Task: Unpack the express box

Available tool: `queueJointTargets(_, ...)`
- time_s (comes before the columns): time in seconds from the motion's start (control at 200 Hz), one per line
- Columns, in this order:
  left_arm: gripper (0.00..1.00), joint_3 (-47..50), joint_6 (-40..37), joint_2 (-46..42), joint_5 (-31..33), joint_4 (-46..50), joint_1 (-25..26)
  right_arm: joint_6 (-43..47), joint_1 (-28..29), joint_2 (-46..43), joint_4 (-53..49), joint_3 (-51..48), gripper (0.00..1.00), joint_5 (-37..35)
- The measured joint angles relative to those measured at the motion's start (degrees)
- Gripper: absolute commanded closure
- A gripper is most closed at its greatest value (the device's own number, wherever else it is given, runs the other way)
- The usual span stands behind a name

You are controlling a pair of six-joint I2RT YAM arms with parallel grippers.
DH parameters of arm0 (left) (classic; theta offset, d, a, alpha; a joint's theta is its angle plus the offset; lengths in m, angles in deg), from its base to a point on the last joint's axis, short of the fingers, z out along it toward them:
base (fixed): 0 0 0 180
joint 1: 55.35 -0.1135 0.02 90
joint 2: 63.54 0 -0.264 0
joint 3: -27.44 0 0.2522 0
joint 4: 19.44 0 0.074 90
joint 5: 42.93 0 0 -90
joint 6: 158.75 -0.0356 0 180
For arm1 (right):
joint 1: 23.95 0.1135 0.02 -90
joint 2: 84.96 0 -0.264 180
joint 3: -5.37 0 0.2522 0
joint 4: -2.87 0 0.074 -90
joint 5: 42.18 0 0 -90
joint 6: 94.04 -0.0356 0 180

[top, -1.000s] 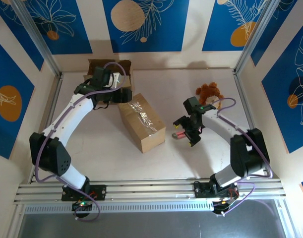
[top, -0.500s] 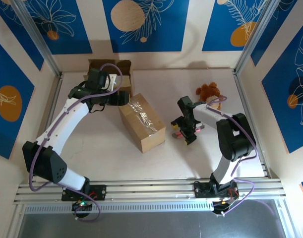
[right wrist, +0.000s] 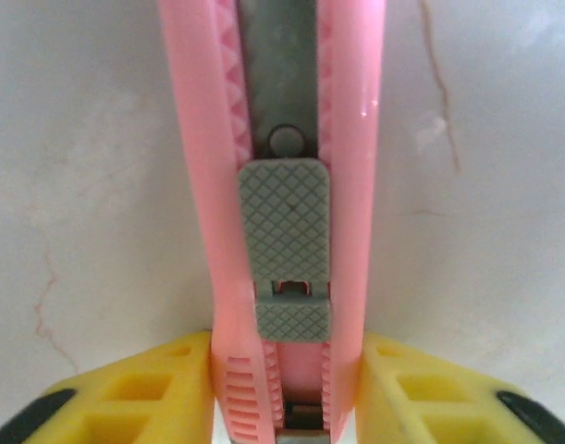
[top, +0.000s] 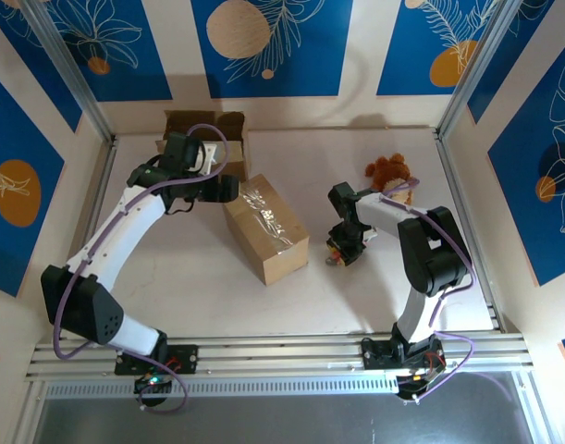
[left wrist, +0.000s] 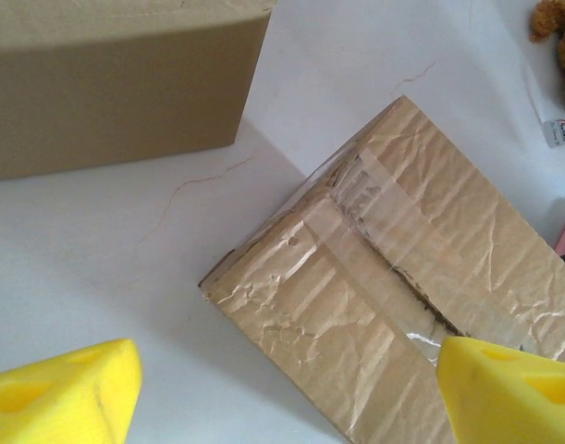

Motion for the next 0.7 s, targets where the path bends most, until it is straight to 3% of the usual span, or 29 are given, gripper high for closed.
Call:
queueJointTargets(0.175, 0.17, 0.2, 0.0, -1.8, 0.0, 0.2, 0.0, 0.3, 0.2, -0.9, 0.9, -1.0, 0.83, -0.1)
queueJointTargets(0.425, 0.15, 0.0, 0.0, -4.3, -0.8, 2.8, 3.0, 5.1, 1.8, -5.2, 3.4, -3.9, 0.83, -1.9)
queueJointTargets(0.7, 0.14, -3.5, 1.7, -3.8, -4.8, 3.1, 11.4, 19.1, 3.0, -27.0, 1.6, -3.2, 0.80, -5.6)
